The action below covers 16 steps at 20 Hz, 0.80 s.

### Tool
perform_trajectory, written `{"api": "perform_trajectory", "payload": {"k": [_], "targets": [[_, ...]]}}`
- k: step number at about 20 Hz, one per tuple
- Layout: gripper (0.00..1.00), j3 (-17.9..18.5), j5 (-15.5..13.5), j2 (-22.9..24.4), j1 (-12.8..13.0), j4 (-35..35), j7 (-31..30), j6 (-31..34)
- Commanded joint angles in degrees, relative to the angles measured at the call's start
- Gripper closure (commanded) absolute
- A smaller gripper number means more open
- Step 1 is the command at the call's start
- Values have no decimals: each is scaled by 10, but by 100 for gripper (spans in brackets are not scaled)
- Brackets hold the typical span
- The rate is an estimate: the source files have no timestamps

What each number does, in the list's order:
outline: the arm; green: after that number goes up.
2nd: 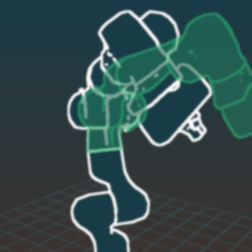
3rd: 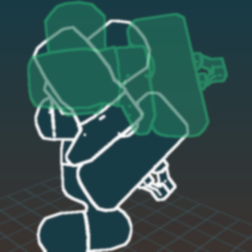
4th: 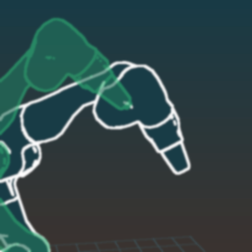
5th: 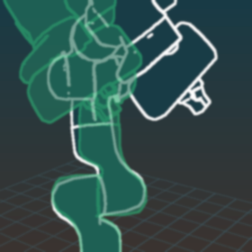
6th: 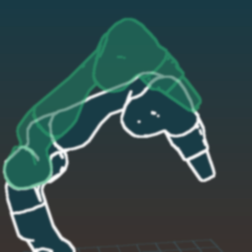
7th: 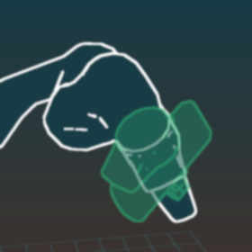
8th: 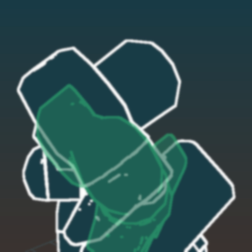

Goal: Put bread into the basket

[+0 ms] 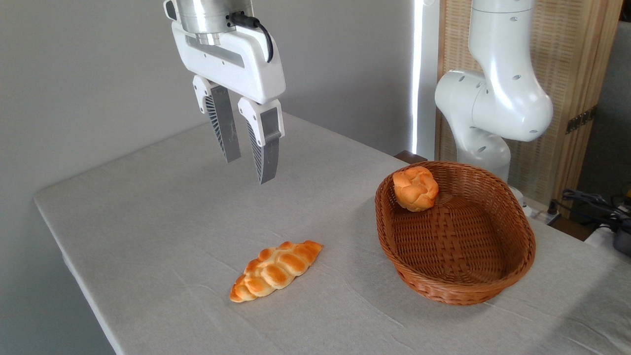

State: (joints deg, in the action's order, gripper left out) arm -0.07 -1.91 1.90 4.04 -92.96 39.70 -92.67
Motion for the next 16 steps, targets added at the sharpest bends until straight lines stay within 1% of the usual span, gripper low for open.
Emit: {"api": "perform_trajectory", "payload": {"k": [1,10,16], "targets": [[0,4,-10,1,-2,2,9,-2],[0,4,-9,1,-2,2,9,-6],[0,3,-10,8,2,-33,8,-12]]}}
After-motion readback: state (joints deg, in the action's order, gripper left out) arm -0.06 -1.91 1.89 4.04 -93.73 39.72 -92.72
